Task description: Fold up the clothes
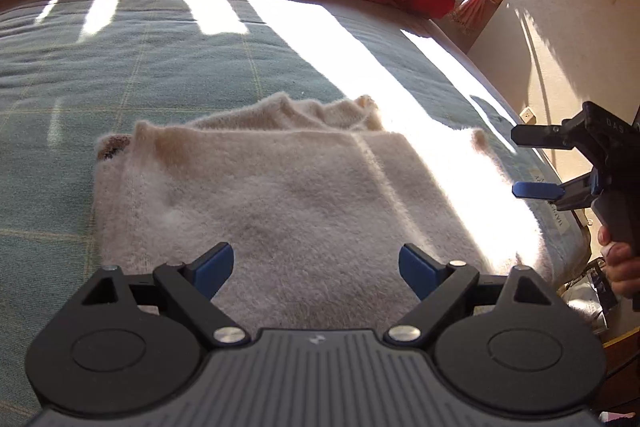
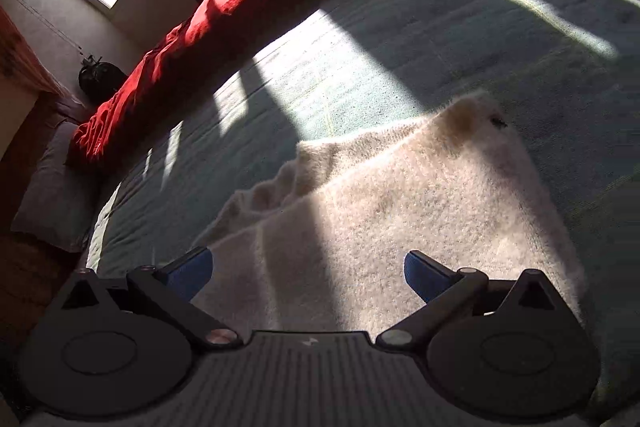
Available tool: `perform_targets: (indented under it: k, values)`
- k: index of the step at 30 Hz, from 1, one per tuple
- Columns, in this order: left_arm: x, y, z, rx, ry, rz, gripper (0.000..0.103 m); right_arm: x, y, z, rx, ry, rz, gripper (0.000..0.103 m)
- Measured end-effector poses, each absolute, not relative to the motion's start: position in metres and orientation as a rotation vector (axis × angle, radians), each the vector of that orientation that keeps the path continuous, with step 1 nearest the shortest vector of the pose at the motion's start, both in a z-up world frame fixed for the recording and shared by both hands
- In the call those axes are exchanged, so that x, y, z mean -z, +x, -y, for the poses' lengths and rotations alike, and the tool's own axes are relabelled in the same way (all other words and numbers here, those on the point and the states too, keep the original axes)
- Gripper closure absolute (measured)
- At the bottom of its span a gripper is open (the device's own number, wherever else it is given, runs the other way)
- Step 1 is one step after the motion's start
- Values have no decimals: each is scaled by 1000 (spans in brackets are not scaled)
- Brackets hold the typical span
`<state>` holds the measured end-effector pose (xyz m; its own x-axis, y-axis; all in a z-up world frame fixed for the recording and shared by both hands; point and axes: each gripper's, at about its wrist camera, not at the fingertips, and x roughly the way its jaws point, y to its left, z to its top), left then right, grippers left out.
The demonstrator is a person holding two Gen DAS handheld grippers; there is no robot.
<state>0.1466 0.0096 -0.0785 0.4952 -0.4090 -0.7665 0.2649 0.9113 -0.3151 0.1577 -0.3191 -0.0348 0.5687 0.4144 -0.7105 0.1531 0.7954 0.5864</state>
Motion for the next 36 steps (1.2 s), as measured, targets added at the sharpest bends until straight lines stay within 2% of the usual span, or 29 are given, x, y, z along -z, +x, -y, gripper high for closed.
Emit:
perform_targets:
  k: [9, 13, 15, 22, 25, 29, 36]
  values:
    - [85, 125, 60, 654, -84, -931, 13, 52, 100, 333, -93, 710, -999, 0]
    - [109, 138, 77, 647, -61, -994, 13, 52, 90, 341, -78, 709, -972, 0]
    - [111, 138, 76, 634, -70, -1023, 13, 55, 88, 345, -67, 706, -984, 0]
    - [84, 144, 67, 611, -78, -957, 13, 51, 103, 355, -124, 757, -926, 0]
    - [98, 160, 64, 579, -111, -1023, 13, 57, 123, 346, -172, 729, -952, 0]
    - [111, 162, 61, 588, -134, -1027, 12, 88, 135, 337, -158, 714, -1030, 0]
    - [103, 168, 52, 603, -188, -1044, 12, 98, 128, 338, -178, 713, -960, 0]
